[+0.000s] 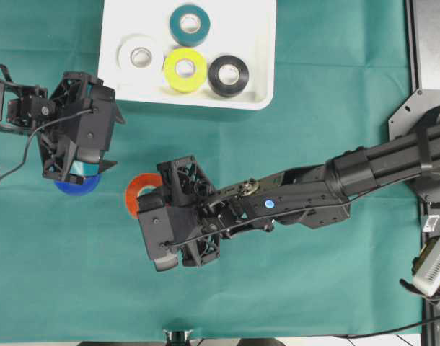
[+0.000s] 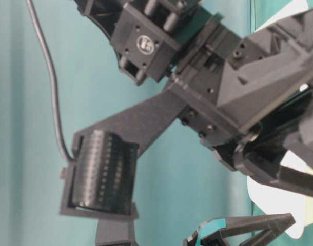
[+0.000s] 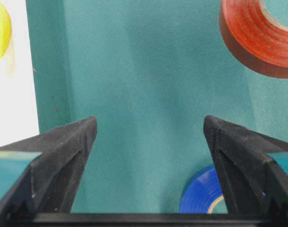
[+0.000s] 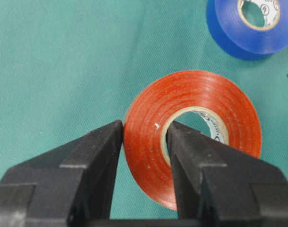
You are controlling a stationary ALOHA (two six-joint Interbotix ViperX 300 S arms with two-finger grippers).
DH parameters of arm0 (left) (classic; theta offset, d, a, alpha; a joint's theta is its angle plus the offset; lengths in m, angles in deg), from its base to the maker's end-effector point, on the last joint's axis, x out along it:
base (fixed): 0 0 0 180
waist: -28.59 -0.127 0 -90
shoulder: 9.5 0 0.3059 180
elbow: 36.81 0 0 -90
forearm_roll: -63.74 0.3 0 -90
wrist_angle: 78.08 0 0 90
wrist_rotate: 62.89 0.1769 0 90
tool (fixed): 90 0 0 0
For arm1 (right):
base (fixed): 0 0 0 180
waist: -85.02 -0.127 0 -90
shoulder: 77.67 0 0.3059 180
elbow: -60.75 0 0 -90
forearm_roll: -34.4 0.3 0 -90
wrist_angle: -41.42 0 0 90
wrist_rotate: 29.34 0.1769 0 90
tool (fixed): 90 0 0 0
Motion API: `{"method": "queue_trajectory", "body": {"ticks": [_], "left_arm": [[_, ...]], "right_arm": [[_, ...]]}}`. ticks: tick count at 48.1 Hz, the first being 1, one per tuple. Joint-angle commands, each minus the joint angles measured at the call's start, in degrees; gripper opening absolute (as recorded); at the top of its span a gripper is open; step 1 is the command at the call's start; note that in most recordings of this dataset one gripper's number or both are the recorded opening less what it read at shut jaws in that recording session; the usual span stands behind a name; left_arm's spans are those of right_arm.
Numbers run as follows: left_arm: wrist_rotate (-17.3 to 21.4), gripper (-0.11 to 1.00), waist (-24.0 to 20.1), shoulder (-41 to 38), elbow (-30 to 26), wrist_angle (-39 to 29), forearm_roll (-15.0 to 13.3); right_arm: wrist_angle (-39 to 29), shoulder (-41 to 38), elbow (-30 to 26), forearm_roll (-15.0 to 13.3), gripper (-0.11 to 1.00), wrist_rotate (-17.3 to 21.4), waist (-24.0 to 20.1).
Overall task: Put the tape alternately from left to right into the white case.
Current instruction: 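Carry the red roll with the right gripper into the tray's top-right corner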
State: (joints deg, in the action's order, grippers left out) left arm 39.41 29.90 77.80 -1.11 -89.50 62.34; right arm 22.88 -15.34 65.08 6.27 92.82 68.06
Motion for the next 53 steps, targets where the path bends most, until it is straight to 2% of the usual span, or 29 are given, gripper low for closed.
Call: {"method": "queue_trajectory", "body": {"ticks": [1, 13, 28, 37, 53], "left_arm": [[-0.1, 0.97, 0.2, 1.3, -0.5, 0.3, -0.2], [-0.1, 0.97, 0.2, 1.3, -0.5, 0.3, -0.2], [-0.1, 0.97, 0.3, 1.3, -0.4, 0.2, -0.2], [-1.1, 0.97, 0.3, 1.3, -0.1, 0.3, -0.2], [-2.3, 0.97, 0.3, 1.3, 0.3, 0.3, -0.2]], "right_arm": [[-1.1, 2.7, -0.6, -0.4, 0.03, 0.0, 0.1], [-6.9, 4.7, 1.3, -1.1, 0.03, 0.1, 2.4], [-7.4, 10.8, 8.3, -2.4, 0.03, 0.1, 8.4], [-6.0, 13.8, 12.4, -2.9, 0.03, 0.0, 13.6], [1.0, 15.1, 16.5, -4.9, 0.03, -0.1, 25.0]]}}
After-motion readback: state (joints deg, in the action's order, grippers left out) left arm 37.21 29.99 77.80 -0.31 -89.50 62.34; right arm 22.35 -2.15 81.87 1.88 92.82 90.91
